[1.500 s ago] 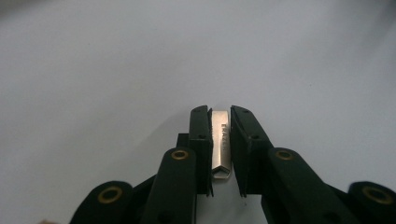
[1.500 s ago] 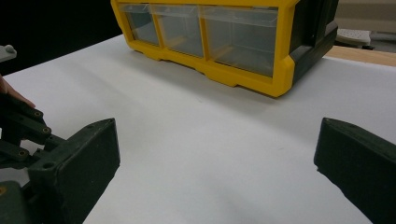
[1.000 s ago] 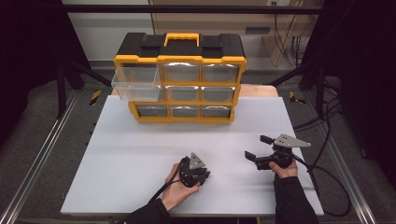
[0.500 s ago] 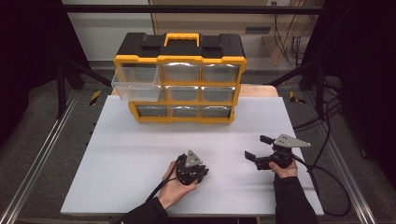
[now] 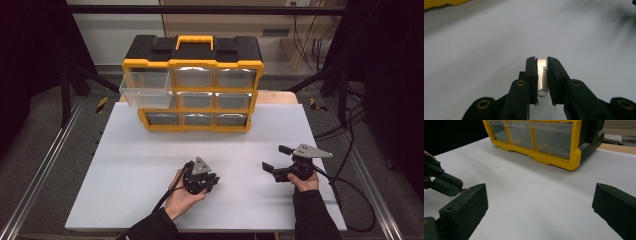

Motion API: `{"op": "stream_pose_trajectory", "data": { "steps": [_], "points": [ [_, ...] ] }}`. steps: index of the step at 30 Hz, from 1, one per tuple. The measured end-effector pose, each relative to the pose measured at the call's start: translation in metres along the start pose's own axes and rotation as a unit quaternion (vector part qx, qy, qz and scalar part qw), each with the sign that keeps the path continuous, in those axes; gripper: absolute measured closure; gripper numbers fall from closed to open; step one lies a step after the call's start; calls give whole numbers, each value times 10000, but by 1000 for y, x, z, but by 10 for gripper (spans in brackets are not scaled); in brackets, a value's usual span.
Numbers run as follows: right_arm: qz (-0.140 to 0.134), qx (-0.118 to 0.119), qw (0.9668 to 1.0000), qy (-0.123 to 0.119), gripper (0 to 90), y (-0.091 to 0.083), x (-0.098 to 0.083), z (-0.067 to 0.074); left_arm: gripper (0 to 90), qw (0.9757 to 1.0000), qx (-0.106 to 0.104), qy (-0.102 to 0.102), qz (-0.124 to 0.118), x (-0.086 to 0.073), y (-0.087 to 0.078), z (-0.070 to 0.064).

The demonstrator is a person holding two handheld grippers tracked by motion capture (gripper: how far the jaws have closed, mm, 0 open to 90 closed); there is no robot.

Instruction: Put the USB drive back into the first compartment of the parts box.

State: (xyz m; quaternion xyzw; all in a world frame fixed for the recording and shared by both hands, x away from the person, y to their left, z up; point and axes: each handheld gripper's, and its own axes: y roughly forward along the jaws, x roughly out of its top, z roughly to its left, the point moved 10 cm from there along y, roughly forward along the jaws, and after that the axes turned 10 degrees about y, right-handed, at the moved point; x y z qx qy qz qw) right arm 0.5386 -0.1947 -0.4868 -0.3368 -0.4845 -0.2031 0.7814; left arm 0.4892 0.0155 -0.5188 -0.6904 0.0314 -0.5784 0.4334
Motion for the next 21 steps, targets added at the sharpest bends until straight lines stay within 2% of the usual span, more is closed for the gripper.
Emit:
{"op": "stream_pose_trajectory", "data": {
  "steps": [21],
  "points": [
    [53, 1, 10000, -70, 11, 4, -4, 0, 789, 9998, 53, -2, -215, 11, -26, 18]
  ]
}}
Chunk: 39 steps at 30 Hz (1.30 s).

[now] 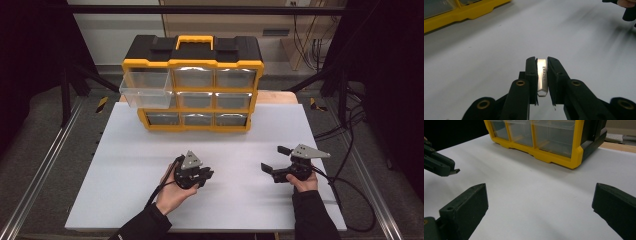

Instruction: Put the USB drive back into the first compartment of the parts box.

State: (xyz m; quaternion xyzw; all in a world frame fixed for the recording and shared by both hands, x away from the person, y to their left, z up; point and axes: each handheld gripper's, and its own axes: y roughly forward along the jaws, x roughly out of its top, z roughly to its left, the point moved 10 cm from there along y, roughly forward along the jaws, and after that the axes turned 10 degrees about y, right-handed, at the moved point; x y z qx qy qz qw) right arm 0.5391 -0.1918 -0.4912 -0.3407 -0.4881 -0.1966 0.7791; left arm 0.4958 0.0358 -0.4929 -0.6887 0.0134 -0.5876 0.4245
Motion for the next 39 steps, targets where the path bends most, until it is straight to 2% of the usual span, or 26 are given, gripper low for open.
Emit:
{"op": "stream_pose_trajectory", "data": {
  "steps": [25, 39],
  "points": [
    [16, 12, 10000, 28, 10, 0, -1, 1, 789, 9996, 209, -35, -204, 9, -33, 28],
    [17, 15, 10000, 27, 10, 1, -1, 1, 788, 9992, 353, -42, -179, 9, -51, 45]
  ]
}}
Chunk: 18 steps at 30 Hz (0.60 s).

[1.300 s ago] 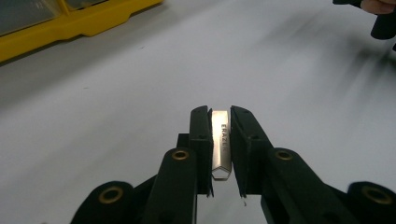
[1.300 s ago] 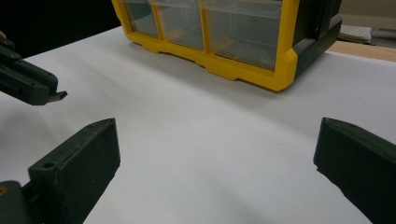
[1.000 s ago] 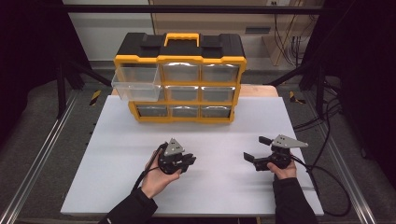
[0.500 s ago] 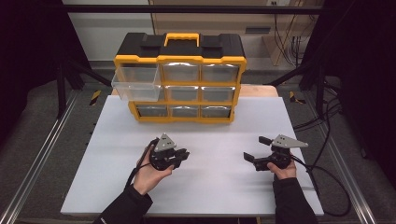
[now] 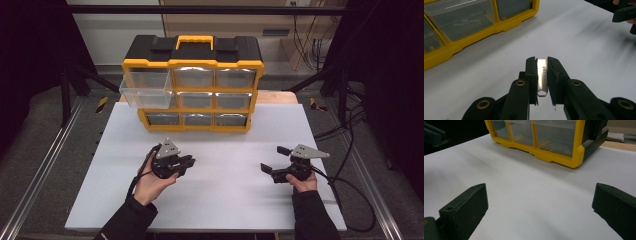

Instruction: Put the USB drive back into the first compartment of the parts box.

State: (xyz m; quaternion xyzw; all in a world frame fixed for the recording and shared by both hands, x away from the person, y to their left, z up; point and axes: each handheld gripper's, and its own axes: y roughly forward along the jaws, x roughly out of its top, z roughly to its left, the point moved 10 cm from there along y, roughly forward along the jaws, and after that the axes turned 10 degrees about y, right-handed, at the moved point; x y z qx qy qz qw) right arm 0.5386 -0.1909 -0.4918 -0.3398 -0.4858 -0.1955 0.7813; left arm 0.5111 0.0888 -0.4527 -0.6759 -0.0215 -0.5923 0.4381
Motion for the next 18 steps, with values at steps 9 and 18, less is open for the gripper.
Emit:
{"op": "stream_pose_trajectory", "data": {
  "steps": [9, 18],
  "points": [
    [-21, -17, 10000, 5, 10, 0, 1, 0, 788, 10000, 36, 13, 34, 0, -10, 9],
    [-24, -10, 10000, 11, 9, -1, 1, 0, 789, 10000, 58, 26, 32, 3, -19, 15]
  ]
}}
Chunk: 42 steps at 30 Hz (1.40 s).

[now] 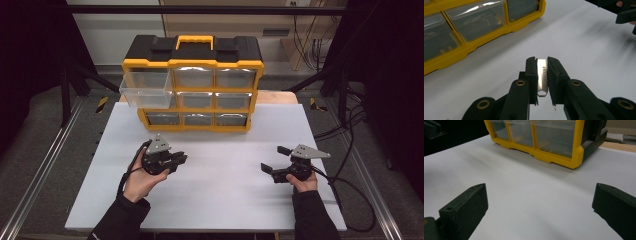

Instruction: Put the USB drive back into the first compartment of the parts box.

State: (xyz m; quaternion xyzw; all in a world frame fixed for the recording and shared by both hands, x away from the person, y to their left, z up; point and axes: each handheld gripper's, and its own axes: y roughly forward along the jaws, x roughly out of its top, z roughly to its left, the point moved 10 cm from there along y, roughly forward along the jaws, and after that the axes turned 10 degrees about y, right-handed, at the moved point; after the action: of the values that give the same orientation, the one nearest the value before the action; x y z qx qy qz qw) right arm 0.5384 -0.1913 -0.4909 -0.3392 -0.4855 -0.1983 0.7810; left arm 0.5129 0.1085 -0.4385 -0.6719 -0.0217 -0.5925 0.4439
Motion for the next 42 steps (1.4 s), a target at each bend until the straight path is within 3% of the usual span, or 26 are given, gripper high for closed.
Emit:
{"op": "stream_pose_trajectory", "data": {
  "steps": [20, 28, 42],
  "points": [
    [-7, -6, 10000, -6, 9, -1, 1, 0, 789, 9998, 176, 76, -84, 6, -28, 23],
    [-11, -8, 10000, 5, 8, -1, 1, 0, 789, 9995, 237, 130, -147, 17, -47, 33],
    [-43, -10, 10000, 3, 8, -2, 2, 0, 788, 9990, 280, 151, -326, 36, -65, 43]
  ]
}}
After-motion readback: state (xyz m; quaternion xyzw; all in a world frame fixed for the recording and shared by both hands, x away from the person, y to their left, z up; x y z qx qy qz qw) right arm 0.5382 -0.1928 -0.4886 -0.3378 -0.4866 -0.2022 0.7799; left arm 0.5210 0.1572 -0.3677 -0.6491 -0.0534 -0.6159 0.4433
